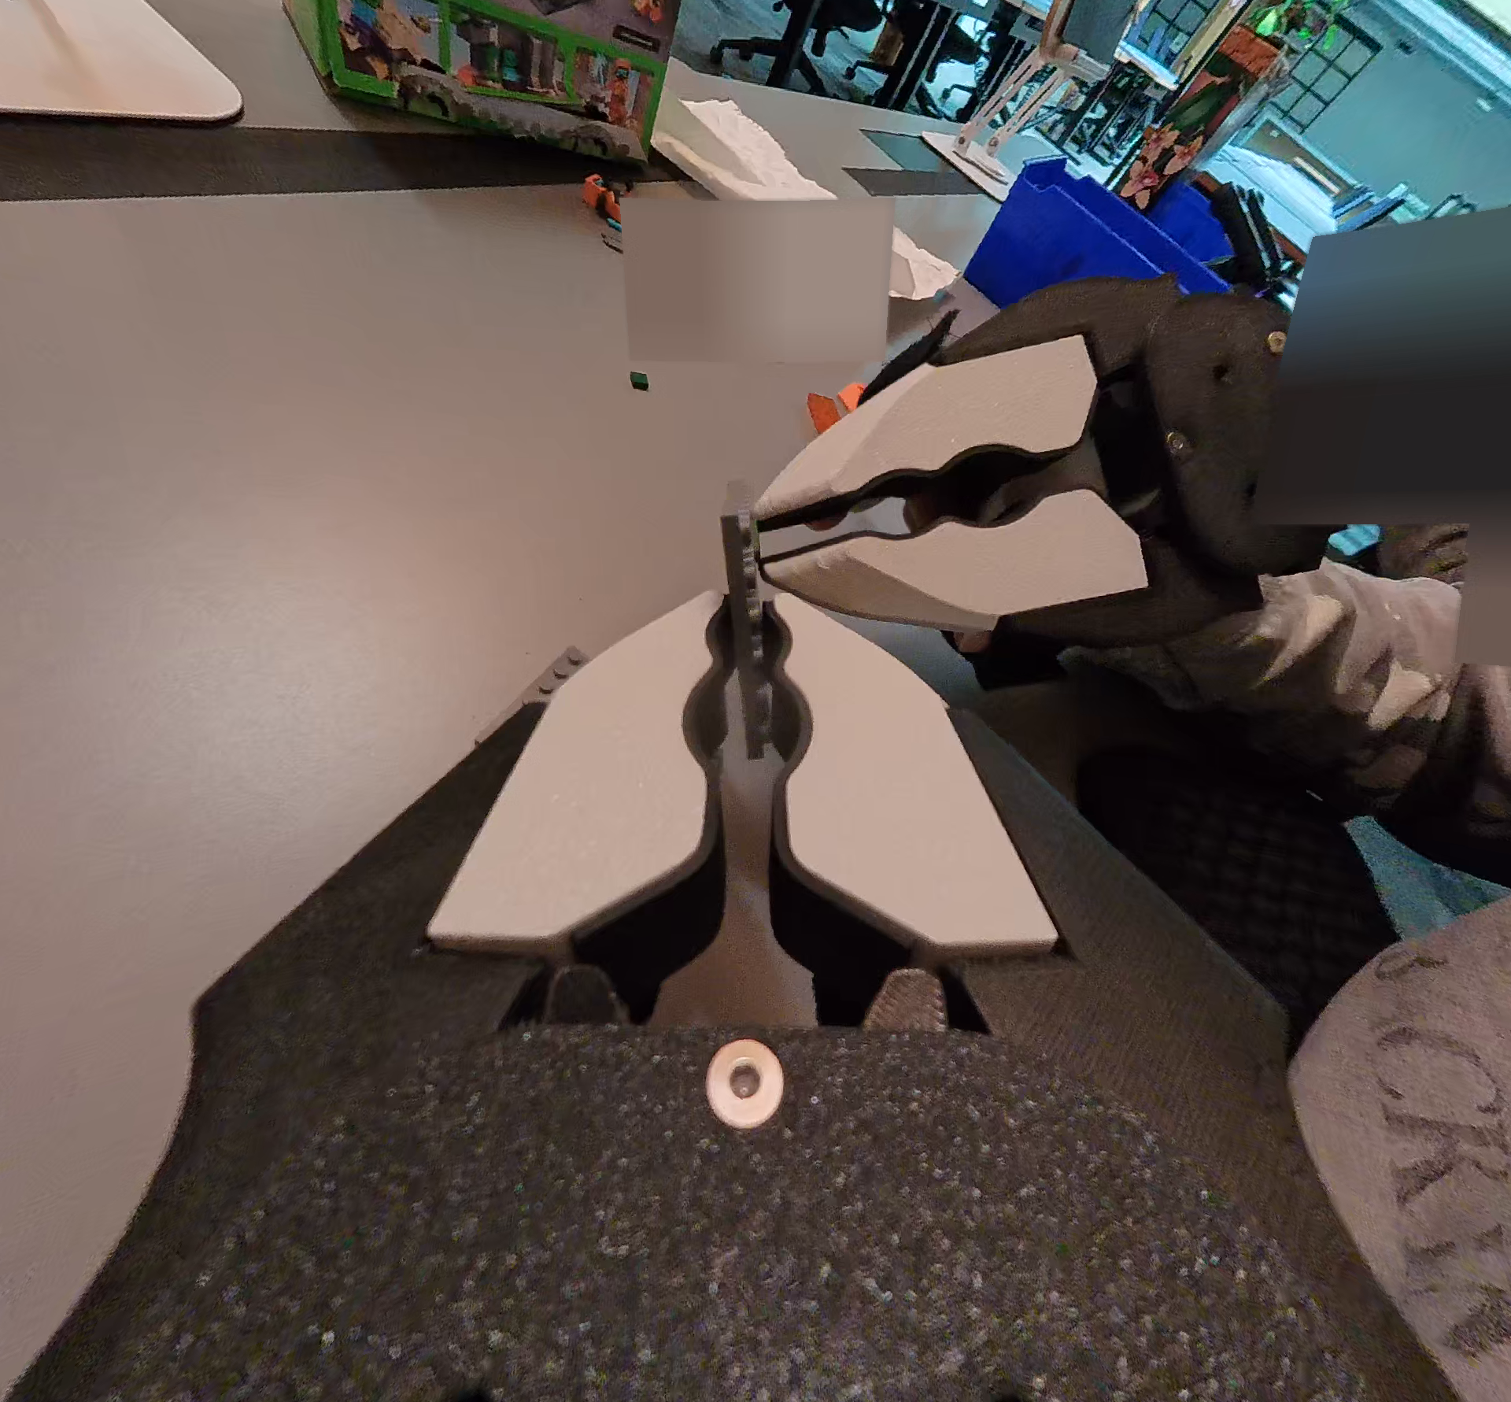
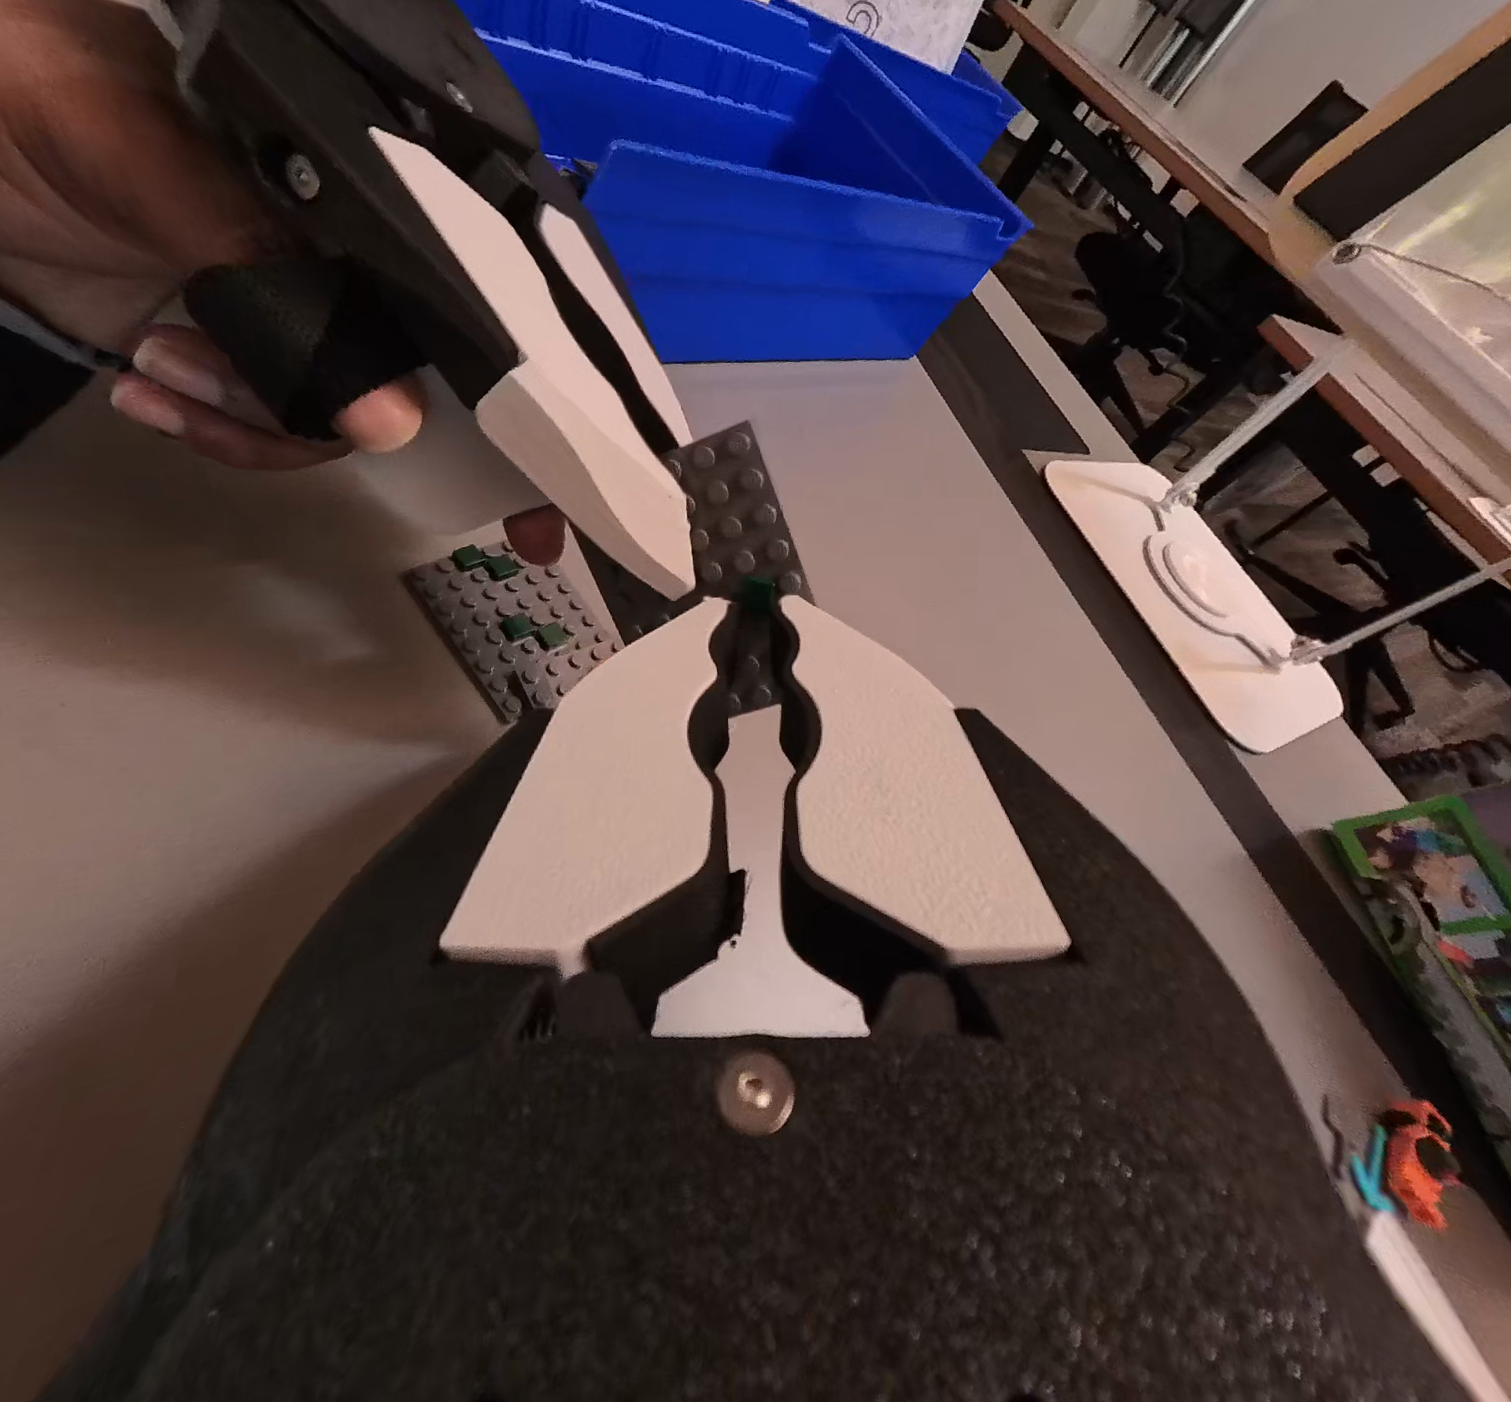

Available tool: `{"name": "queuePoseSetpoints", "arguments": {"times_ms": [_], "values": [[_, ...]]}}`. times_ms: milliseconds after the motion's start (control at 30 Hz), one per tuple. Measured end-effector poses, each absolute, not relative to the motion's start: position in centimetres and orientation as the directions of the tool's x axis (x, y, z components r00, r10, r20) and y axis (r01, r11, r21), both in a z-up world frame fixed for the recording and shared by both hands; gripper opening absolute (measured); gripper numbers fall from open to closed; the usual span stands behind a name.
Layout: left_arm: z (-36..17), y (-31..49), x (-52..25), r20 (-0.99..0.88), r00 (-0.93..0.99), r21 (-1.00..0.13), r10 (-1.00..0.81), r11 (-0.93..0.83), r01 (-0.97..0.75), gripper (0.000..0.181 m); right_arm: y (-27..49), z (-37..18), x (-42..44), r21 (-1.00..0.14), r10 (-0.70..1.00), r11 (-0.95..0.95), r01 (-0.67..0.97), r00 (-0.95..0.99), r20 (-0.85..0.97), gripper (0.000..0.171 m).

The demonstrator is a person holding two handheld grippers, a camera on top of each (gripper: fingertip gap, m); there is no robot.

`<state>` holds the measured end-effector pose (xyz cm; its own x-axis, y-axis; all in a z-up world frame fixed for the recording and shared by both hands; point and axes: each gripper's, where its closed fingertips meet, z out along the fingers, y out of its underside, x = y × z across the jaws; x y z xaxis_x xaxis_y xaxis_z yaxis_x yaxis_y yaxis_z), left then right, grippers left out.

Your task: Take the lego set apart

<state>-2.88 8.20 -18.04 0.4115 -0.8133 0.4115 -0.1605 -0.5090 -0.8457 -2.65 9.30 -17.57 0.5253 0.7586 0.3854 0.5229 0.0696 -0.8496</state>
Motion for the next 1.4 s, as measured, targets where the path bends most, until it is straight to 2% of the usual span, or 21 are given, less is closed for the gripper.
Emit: {"name": "queuePoseSetpoints", "arguments": {"times_ms": [100,233,467,700,1000,1067,1167,1300,1400], "values": [[-18.2,8.2,-2.8,0.397,0.427,-0.851,-0.812,-0.5,-0.161,0.007,9.5,-17.8,-2.8,-0.849,0.752,0.021,0.528,0.552,0.362,0.007],[-18.0,8.0,-2.8,0.267,0.454,-0.894,-0.85,-0.394,-0.213,0.009,9.5,-17.5,-2.8,-0.86,0.746,-0.022,0.51,0.581,0.326,0.007],[-18.1,7.3,-2.6,0.08,0.421,-0.912,-0.903,-0.236,-0.335,0.009,8.7,-17.5,-2.7,-0.797,0.752,0.057,0.601,0.5,0.43,0.007],[-18.8,6.6,-2.5,-0.044,0.37,-0.884,-0.928,-0.136,-0.447,0.012,8.3,-18.1,-2.6,-0.78,0.76,0.062,0.622,0.477,0.441,0.006],[-19.3,7.2,-2.5,-0.021,0.403,-0.884,-0.915,-0.172,-0.435,0.007,8.2,-18.3,-2.1,-0.856,0.754,0.023,0.516,0.554,0.353,0.005],[-19.7,7.4,-2.6,-0.014,0.417,-0.878,-0.909,-0.189,-0.441,0.005,7.9,-18.2,-2.4,-0.879,0.771,0.013,0.476,0.555,0.312,0.0],[-19.7,7.8,-2.8,0.013,0.448,-0.88,-0.894,-0.223,-0.419,0.005,8.0,-18.4,-2.6,-0.86,0.757,0.033,0.508,0.55,0.354,0.0],[-19.5,8.4,-3.2,0.056,0.472,-0.885,-0.88,-0.263,-0.384,0.005,8.5,-18.0,-2.0,-0.884,0.736,0.014,0.466,0.593,0.325,0.0],[-19.6,8.1,-2.9,0.08,0.47,-0.884,-0.879,-0.28,-0.373,0.005,8.4,-18.0,-2.3,-0.885,0.745,0.013,0.466,0.586,0.319,0.009]]}}
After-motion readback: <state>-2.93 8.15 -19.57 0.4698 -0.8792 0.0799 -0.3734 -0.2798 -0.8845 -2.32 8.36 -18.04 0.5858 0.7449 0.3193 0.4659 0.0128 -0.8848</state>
